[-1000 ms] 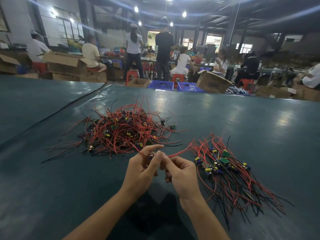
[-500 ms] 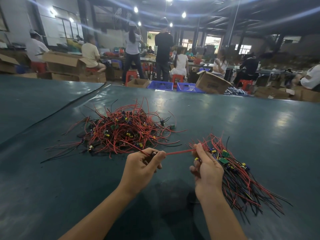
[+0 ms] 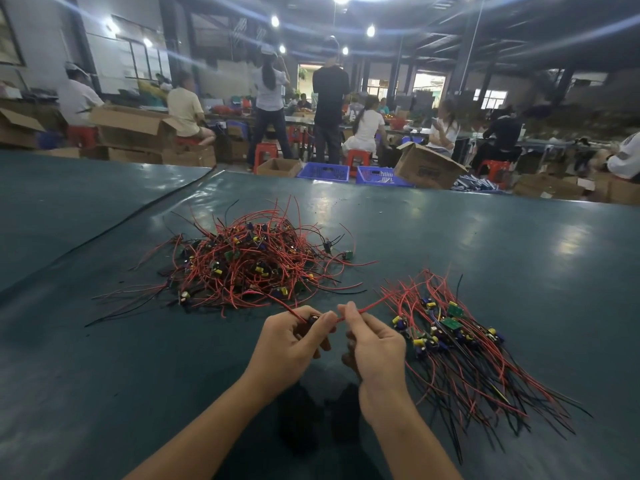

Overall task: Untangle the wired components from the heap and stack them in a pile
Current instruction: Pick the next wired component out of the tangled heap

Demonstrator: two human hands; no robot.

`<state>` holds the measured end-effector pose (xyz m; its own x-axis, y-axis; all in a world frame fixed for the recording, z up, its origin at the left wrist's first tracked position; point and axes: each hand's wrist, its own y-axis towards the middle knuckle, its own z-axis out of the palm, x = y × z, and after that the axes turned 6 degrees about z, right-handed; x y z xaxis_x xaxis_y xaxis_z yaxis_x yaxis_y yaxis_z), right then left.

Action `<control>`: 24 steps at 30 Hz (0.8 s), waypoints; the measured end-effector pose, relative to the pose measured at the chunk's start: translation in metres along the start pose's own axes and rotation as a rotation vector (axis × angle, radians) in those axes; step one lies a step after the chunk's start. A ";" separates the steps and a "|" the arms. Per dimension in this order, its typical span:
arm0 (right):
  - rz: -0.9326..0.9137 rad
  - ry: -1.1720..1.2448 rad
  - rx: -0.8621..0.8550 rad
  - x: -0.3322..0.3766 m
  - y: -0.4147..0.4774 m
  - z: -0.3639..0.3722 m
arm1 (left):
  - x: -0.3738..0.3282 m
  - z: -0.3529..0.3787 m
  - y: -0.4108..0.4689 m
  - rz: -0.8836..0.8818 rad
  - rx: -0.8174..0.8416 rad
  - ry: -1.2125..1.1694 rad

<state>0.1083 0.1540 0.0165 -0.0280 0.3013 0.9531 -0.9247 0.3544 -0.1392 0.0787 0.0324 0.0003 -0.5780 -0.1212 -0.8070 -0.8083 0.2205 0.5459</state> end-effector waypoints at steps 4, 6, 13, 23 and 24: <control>0.047 0.165 -0.149 0.012 0.016 -0.019 | -0.002 -0.006 0.004 -0.007 0.005 -0.030; 0.040 0.252 -0.196 0.016 0.024 -0.029 | -0.003 -0.011 0.007 -0.003 -0.004 -0.055; -0.089 0.302 -0.149 0.018 0.025 -0.032 | -0.011 -0.005 0.011 -0.312 -0.182 -0.465; -0.034 0.193 0.179 0.017 0.010 -0.022 | -0.012 -0.012 0.013 -0.458 -0.009 -0.802; -0.034 0.091 0.193 0.015 0.007 -0.019 | -0.012 -0.012 0.013 -0.457 0.079 -0.791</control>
<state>0.1085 0.1776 0.0252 0.0311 0.3741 0.9269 -0.9802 0.1927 -0.0449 0.0738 0.0247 0.0193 0.0652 0.4784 -0.8757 -0.9126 0.3836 0.1417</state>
